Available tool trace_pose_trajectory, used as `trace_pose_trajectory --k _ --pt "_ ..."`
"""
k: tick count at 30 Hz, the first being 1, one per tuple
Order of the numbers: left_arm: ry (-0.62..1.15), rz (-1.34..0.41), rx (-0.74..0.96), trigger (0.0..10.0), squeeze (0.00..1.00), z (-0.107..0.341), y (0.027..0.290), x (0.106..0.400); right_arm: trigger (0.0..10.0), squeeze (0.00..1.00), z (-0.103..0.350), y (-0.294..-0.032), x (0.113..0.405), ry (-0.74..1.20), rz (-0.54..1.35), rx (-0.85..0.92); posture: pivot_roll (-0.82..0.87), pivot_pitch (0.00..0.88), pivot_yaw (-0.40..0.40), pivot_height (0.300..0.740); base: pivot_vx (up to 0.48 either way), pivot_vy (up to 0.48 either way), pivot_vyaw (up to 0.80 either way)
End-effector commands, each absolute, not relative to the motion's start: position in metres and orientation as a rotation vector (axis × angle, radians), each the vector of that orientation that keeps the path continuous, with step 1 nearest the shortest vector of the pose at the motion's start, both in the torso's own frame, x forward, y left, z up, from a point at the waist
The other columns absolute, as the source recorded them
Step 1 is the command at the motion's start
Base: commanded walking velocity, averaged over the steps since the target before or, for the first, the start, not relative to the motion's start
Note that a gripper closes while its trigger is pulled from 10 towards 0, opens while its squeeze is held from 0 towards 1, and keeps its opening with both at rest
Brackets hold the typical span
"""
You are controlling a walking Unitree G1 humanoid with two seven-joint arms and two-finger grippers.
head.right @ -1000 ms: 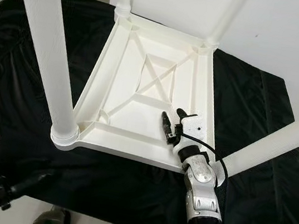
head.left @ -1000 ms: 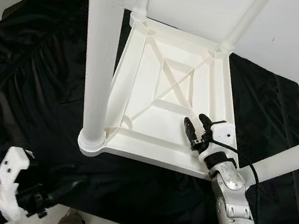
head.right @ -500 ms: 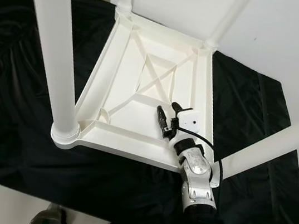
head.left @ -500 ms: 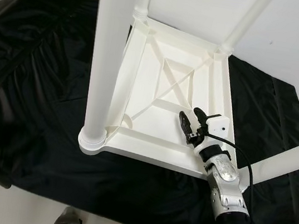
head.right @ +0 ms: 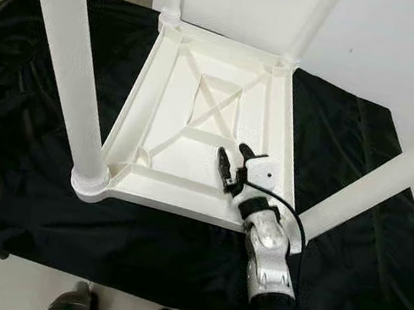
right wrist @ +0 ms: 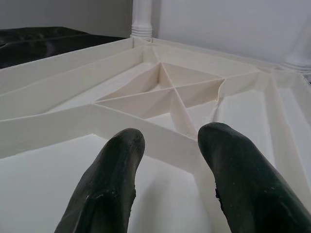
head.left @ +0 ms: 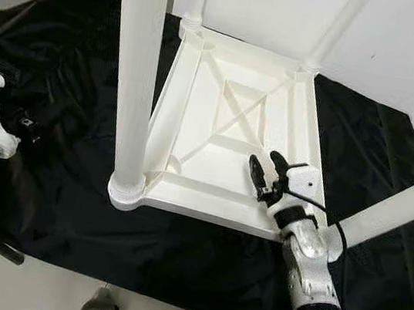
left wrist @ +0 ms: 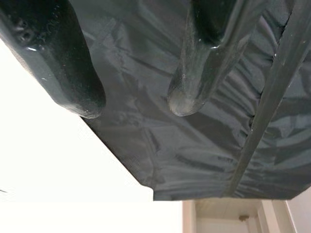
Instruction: Building children table
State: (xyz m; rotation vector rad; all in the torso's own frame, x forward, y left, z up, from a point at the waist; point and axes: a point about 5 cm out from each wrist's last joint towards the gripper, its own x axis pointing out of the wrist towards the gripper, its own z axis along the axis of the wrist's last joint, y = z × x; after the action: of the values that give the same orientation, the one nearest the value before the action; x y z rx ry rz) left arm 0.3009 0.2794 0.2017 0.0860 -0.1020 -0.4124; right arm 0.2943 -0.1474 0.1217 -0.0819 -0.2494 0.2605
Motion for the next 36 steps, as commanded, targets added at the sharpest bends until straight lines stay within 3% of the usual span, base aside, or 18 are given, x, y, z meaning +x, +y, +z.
trace_pose_trajectory --k 1,12,14,18,36 --pt "-0.120 -0.554 0.073 10.0 0.00 0.207 0.253 0.314 10.0 0.00 0.113 -0.148 0.285 -0.221 0.180 -0.106 0.15 0.082 -0.059 0.740 0.000 0.000 0.00" --pt "-0.168 -0.766 0.004 10.0 0.00 0.216 0.201 0.335 10.0 0.00 0.092 -0.140 0.259 -0.149 0.149 -0.107 0.10 0.070 -0.025 0.740 0.000 0.000 0.00" --pt "-0.168 -0.766 0.004 10.0 0.00 0.216 0.201 0.335 10.0 0.00 0.092 -0.140 0.259 -0.149 0.149 -0.107 0.10 0.070 -0.025 0.740 0.000 0.000 0.00" --pt "-0.165 -1.011 -0.010 10.0 0.00 0.217 0.162 0.324 10.0 0.00 0.093 -0.137 0.247 -0.167 0.110 -0.085 0.08 0.065 -0.003 0.740 0.000 0.000 0.00" --pt "-0.167 -1.058 -0.040 10.0 0.00 0.219 0.150 0.322 10.0 0.00 0.165 -0.125 0.249 -0.433 0.151 -0.029 0.06 0.081 0.010 0.740 0.000 0.000 0.00"
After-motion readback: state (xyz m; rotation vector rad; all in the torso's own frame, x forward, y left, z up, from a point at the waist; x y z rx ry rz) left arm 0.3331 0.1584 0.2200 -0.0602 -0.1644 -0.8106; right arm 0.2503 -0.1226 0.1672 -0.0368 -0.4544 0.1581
